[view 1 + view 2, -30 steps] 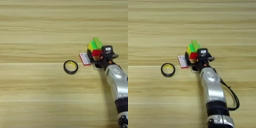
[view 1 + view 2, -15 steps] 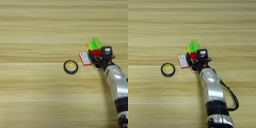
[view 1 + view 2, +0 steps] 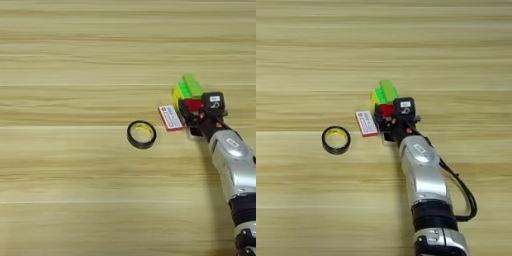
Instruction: Move the objects on the table
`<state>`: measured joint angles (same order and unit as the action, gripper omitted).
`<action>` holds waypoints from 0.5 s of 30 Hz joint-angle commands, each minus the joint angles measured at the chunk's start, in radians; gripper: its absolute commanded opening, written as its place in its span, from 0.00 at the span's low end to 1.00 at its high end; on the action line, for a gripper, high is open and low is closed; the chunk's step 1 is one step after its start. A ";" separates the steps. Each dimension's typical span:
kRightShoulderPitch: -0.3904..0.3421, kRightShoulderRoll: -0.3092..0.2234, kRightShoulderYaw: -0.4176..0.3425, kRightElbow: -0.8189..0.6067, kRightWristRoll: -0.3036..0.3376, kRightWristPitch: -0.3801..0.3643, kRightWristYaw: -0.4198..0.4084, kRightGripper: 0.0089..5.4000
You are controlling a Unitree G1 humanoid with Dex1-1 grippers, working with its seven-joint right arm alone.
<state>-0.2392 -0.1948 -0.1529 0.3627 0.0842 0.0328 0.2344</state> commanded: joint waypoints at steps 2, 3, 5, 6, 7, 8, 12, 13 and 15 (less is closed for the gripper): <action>-0.096 -0.019 0.002 -0.045 0.011 -0.034 0.007 0.61; -0.100 -0.018 0.003 -0.049 0.011 -0.033 0.008 0.61; -0.109 -0.018 0.004 -0.054 0.010 -0.030 0.008 0.61; -0.114 -0.018 0.006 -0.056 0.009 -0.028 0.008 0.61; -0.119 -0.018 0.007 -0.057 0.008 -0.026 0.008 0.61; -0.122 -0.017 0.008 -0.057 0.008 -0.025 0.008 0.61; -0.141 -0.007 0.024 -0.069 0.005 -0.016 0.009 0.61; -0.147 -0.004 0.030 -0.069 0.003 -0.014 0.010 0.61; -0.159 0.002 0.042 -0.064 -0.001 -0.012 0.012 0.61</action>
<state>-0.3017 -0.1850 -0.1197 0.3544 0.0828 0.0370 0.2476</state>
